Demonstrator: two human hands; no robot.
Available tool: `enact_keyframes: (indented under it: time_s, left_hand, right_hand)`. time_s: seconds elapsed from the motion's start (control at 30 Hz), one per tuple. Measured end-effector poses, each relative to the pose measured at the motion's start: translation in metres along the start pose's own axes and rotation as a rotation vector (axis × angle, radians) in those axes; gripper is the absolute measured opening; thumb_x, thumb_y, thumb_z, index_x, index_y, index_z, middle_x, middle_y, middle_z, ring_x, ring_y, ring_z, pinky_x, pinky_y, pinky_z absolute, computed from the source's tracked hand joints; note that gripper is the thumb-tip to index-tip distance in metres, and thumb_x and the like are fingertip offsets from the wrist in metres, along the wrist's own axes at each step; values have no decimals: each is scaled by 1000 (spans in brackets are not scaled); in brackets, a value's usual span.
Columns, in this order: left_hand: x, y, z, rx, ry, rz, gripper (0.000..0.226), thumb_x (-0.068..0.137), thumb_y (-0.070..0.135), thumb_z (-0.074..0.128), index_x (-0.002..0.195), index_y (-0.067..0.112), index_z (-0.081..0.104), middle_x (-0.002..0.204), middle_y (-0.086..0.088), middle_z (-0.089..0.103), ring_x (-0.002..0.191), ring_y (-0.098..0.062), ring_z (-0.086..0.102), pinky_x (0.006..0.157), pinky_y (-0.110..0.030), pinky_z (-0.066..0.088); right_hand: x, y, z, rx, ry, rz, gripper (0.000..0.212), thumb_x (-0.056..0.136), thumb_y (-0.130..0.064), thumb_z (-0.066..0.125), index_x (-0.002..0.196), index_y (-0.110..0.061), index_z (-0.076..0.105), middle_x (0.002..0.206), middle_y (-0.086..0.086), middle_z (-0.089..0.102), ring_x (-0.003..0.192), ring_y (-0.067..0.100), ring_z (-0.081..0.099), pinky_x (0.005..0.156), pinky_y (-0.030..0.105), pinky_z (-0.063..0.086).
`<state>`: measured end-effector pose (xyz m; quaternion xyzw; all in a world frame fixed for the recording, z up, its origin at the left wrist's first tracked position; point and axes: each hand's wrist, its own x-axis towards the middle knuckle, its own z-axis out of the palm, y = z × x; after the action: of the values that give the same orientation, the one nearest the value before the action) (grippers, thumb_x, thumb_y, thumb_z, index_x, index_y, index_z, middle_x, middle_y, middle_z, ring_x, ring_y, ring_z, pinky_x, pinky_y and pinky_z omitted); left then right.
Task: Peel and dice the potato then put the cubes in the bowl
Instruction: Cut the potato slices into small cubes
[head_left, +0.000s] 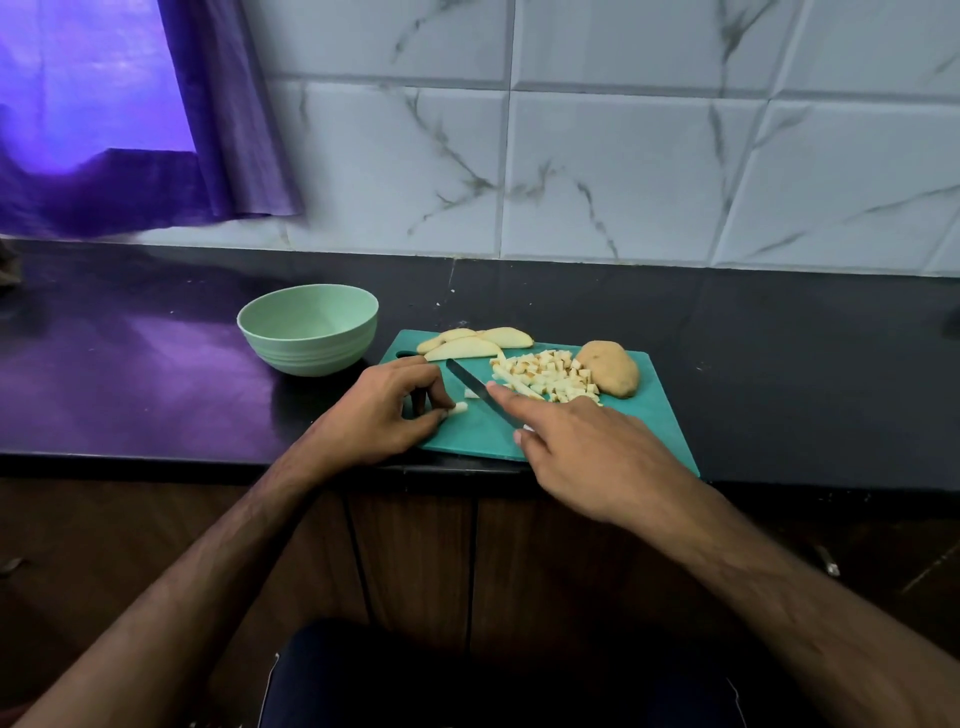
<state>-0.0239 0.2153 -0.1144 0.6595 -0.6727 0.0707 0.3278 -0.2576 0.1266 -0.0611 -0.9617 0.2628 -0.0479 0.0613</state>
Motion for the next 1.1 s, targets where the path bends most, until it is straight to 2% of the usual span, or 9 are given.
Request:
enact_keyframes:
  time_s: [0.1, 0.23, 0.47, 0.6, 0.77, 0.87, 1.0, 1.1]
  left_hand:
    - [1, 1, 0, -11, -3, 0, 15, 84, 11, 81, 84, 20, 69, 79, 16, 56, 72, -4, 55, 62, -12, 37]
    - [1, 1, -1, -16, -4, 9, 12, 84, 10, 81, 86, 19, 72, 78, 14, 58, 72, -3, 55, 63, -10, 36]
    - [1, 0, -1, -24, -2, -12, 12, 85, 12, 81, 87, 21, 73, 79, 13, 60, 72, -8, 57, 63, -16, 40]
    - [0, 0, 0, -28, -4, -26, 12, 85, 13, 82, 87, 21, 73, 78, 15, 60, 73, -8, 58, 62, -14, 39]
    - [1, 0, 0, -56, 6, -34, 13, 84, 11, 82, 88, 21, 74, 77, 20, 61, 71, -7, 59, 62, -12, 38]
    - [1, 0, -1, -61, 6, -27, 14, 84, 10, 82, 88, 21, 75, 80, 21, 64, 73, -7, 60, 63, -11, 39]
    - [0, 0, 0, -64, 19, -47, 13, 83, 12, 83, 87, 22, 75, 80, 25, 64, 70, -5, 58, 61, -11, 38]
    - [0, -1, 1, -69, 22, -57, 13, 83, 14, 83, 86, 21, 73, 82, 26, 63, 69, -6, 58, 60, -12, 38]
  right_hand:
    - [-9, 2, -2, -8, -10, -11, 55, 110, -40, 32, 158, -51, 9, 80, -11, 42, 67, 3, 37, 63, 31, 33]
    - [-14, -5, 10, -38, -39, -16, 56, 110, -39, 31, 159, -49, 6, 79, -10, 41, 69, 4, 40, 64, 31, 34]
    - [3, -4, 11, 7, -2, -18, 54, 110, -36, 33, 159, -47, 13, 74, -9, 47, 64, 5, 42, 54, 25, 29]
    - [-7, -3, 7, 22, 0, -19, 55, 110, -39, 33, 159, -50, 9, 76, -9, 46, 66, 5, 44, 57, 26, 32]
    - [-15, -8, 19, -20, 10, -15, 57, 110, -38, 30, 160, -47, 4, 76, -11, 41, 67, 4, 38, 71, 35, 38]
    - [-5, -10, 19, -32, 8, -23, 56, 110, -37, 31, 160, -45, 8, 76, -10, 43, 68, 5, 42, 68, 33, 39]
    - [4, -8, 11, -8, -6, -29, 53, 110, -35, 32, 159, -47, 15, 75, -7, 48, 65, 6, 45, 56, 28, 33]
    - [-2, -6, 5, 18, 9, -25, 54, 110, -37, 33, 159, -49, 13, 75, -8, 47, 64, 5, 42, 62, 31, 36]
